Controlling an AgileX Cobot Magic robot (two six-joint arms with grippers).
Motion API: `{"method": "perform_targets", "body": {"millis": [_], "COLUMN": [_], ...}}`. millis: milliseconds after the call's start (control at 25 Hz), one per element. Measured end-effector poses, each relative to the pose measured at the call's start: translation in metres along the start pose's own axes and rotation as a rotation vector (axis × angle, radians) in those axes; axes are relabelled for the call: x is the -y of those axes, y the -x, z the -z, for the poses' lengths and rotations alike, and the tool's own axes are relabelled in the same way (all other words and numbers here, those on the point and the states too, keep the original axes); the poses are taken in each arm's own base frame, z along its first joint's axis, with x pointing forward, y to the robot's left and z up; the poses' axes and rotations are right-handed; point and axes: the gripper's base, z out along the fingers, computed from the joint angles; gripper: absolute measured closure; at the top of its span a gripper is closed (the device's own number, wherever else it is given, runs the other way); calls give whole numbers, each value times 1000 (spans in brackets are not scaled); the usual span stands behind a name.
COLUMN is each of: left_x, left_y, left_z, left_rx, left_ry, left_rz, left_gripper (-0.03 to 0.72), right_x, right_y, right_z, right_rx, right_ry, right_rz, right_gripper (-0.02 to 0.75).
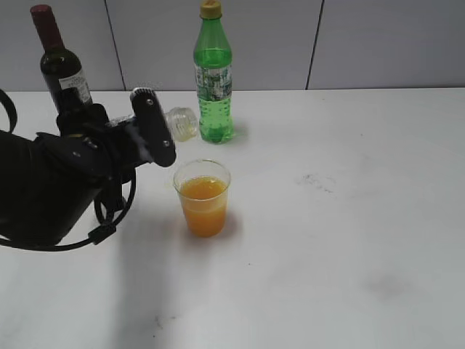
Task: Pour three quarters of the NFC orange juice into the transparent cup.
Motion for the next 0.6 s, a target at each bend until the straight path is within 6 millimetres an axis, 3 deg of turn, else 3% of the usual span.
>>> {"method": "perform_targets", "body": {"millis": [360,600], "left_x": [-14,-28], "left_y": [5,2], "left_z": [3,-12], "left_rx": [127,239], "left_ry": [-52,-108], "left_rz": [629,869], "left_gripper": [214,214], "right_x": [0,0], "right_y": [0,0], "right_z": [0,0], "right_rx": [0,0], "right_ry": [0,0], "right_rz": [0,0], "right_gripper": [166,166]}}
